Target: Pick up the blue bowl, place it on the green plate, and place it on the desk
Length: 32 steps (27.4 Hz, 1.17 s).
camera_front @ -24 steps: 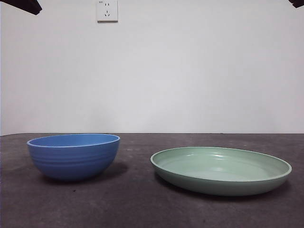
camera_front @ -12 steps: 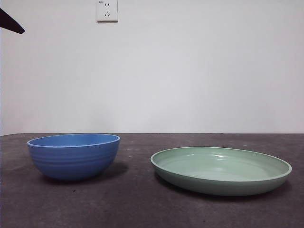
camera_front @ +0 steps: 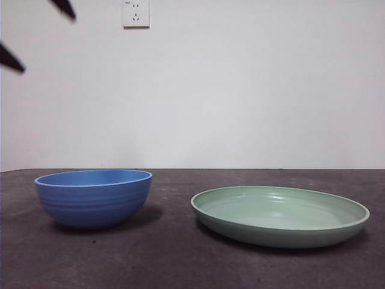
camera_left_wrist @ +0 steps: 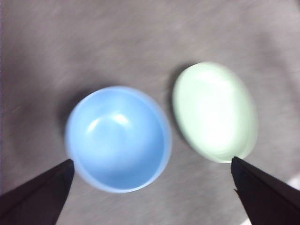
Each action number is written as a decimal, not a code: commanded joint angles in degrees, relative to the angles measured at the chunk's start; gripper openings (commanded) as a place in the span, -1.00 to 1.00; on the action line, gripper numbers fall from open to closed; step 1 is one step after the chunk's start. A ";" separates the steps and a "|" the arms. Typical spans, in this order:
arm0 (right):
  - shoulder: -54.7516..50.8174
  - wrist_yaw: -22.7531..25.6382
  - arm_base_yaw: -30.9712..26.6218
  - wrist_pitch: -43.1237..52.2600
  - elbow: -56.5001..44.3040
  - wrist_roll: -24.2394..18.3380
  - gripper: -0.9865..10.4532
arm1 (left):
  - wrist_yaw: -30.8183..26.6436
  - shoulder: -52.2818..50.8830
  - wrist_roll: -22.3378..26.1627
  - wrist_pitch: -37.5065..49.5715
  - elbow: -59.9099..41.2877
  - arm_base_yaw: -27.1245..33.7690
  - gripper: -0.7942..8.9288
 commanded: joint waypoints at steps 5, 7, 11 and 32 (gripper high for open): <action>0.24 -0.11 0.17 0.17 1.03 -0.31 0.23 | -2.75 10.99 0.24 0.02 1.05 -0.13 0.25; 0.24 -0.11 0.17 0.17 1.03 -0.31 0.23 | -2.75 14.19 0.28 0.26 1.05 -0.15 0.25; 0.24 -0.09 0.17 0.15 1.03 -0.31 0.23 | -2.78 20.33 0.28 1.07 1.05 -0.17 0.25; 0.24 -0.07 0.17 0.17 1.03 -0.31 0.23 | -7.02 32.06 0.26 7.15 1.05 -1.20 -0.80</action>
